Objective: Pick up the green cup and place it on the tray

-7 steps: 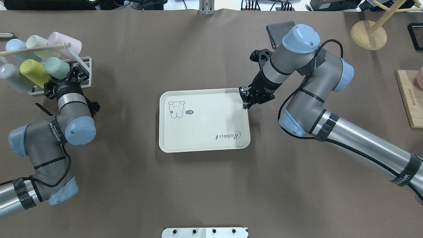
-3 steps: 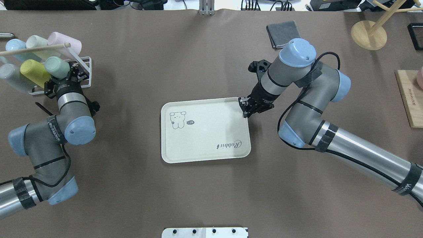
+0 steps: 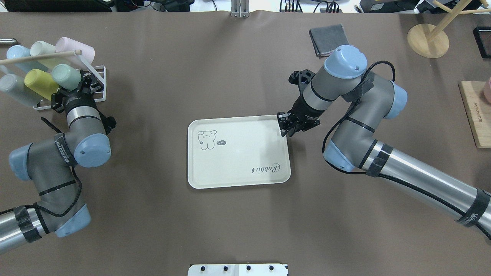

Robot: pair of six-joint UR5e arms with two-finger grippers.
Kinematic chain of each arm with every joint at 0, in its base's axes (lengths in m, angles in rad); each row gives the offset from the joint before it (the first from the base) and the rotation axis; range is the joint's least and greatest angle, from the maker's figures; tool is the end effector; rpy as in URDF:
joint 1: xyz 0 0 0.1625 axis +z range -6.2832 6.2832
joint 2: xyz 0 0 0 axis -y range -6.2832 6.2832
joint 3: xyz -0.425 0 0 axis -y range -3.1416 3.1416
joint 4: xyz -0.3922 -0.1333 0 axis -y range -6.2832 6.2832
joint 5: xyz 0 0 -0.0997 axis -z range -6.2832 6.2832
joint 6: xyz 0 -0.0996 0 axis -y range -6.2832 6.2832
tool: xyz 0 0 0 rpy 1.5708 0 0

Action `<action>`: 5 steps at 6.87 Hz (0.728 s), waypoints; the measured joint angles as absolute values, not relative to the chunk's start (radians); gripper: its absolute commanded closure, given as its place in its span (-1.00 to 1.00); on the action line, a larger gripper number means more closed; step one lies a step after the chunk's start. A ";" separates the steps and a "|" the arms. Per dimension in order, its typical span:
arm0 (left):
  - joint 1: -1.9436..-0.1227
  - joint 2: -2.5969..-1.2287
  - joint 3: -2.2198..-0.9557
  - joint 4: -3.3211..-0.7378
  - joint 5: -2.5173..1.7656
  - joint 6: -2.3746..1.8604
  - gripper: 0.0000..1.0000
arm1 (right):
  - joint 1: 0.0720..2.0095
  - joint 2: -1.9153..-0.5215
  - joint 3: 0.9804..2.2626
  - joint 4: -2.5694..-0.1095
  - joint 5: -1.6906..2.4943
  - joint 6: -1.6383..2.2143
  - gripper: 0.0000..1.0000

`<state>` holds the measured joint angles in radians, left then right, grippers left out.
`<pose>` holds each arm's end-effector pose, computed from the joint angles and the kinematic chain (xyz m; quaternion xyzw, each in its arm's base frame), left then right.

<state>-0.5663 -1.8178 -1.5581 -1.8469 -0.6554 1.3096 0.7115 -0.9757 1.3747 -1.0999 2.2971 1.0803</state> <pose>0.3942 -0.5021 0.4878 0.1589 -0.4570 0.7499 0.4511 -0.5021 -0.5216 0.3339 -0.0430 -0.5070 -0.0553 0.8591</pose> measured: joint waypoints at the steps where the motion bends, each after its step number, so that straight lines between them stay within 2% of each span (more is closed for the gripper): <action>1: -0.568 -1.817 -1.569 -1.856 -0.656 1.329 -0.16 | 0.718 -0.979 1.377 -1.101 2.295 1.081 -0.80; 3: -0.572 -1.808 -1.581 -1.919 -0.655 1.390 -0.16 | 0.771 -1.004 1.403 -1.111 2.296 1.078 -0.95; 5: -0.574 -1.785 -1.599 -1.950 -0.654 1.417 -0.16 | 0.885 -1.099 1.468 -1.119 2.299 1.012 -0.99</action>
